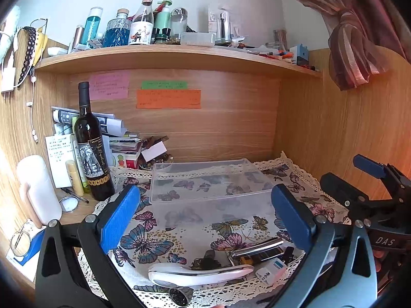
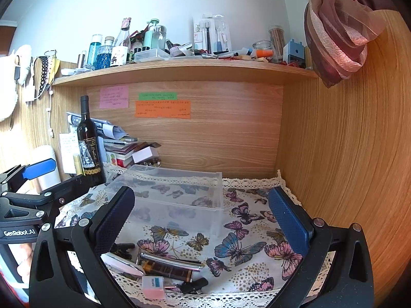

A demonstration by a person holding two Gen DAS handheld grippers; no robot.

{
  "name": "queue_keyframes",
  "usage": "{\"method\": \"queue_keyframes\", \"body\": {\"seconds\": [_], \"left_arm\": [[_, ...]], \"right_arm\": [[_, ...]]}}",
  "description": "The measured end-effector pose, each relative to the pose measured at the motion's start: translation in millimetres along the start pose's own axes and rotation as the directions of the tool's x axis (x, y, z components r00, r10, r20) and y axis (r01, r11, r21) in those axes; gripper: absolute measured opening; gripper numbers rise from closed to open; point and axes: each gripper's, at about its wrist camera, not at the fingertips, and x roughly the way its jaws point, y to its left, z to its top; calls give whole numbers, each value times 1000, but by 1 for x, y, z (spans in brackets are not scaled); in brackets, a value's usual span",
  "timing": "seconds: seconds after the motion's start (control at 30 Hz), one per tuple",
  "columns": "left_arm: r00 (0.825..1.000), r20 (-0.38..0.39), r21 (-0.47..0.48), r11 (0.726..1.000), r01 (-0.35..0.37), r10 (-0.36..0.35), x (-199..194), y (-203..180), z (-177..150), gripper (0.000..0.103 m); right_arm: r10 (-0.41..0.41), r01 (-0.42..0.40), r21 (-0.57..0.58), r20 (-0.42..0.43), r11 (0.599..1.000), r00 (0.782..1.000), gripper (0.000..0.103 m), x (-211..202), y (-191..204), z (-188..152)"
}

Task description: Organize rigid objects

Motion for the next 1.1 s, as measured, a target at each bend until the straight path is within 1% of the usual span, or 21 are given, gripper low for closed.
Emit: {"method": "queue_keyframes", "body": {"seconds": [1.1], "left_arm": [[1000,12,2,1000,-1,1,-3,-2,3,103]], "right_arm": [[4,-4,-5,22,1000,1000,103,-5,0,2]]}}
